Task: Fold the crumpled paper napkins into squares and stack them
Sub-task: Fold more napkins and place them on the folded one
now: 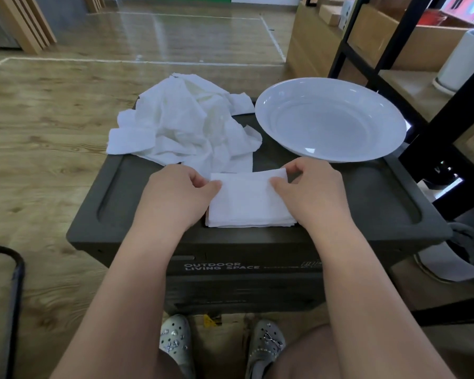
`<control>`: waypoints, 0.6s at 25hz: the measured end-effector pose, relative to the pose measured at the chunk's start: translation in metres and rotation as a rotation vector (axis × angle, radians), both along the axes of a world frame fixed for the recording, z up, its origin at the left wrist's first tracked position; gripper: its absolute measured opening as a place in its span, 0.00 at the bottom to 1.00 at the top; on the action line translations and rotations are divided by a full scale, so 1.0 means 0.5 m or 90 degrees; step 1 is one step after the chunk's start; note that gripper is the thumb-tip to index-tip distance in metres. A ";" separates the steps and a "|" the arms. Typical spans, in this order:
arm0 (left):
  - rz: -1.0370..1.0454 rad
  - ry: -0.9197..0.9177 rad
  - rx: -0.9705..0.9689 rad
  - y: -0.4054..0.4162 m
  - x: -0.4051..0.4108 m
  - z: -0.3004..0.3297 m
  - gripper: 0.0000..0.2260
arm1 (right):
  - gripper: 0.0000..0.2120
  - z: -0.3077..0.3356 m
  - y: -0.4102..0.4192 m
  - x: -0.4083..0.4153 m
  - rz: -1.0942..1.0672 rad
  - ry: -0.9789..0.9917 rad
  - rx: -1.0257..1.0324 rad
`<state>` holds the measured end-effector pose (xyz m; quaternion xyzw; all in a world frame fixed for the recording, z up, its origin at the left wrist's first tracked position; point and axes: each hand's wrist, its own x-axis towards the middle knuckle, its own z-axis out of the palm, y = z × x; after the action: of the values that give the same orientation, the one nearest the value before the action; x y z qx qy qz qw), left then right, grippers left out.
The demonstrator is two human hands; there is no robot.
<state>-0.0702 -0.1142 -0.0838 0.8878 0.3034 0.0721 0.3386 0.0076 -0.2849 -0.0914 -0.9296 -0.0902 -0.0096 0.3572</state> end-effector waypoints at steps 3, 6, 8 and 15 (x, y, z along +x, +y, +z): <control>0.002 -0.002 0.057 -0.002 0.006 -0.008 0.12 | 0.06 -0.006 -0.002 0.003 -0.017 0.012 -0.026; -0.011 -0.008 0.069 0.001 0.012 -0.012 0.12 | 0.09 -0.007 -0.002 0.004 -0.020 0.033 -0.035; -0.019 -0.004 0.066 0.005 0.016 -0.013 0.11 | 0.10 -0.005 0.002 0.001 -0.010 0.030 -0.061; -0.040 -0.027 0.052 0.010 0.017 -0.015 0.13 | 0.12 0.006 0.013 -0.012 -0.007 0.023 -0.111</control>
<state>-0.0615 -0.1093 -0.0912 0.9083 0.2646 0.0927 0.3105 0.0017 -0.2782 -0.0882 -0.9576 -0.0794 0.0135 0.2765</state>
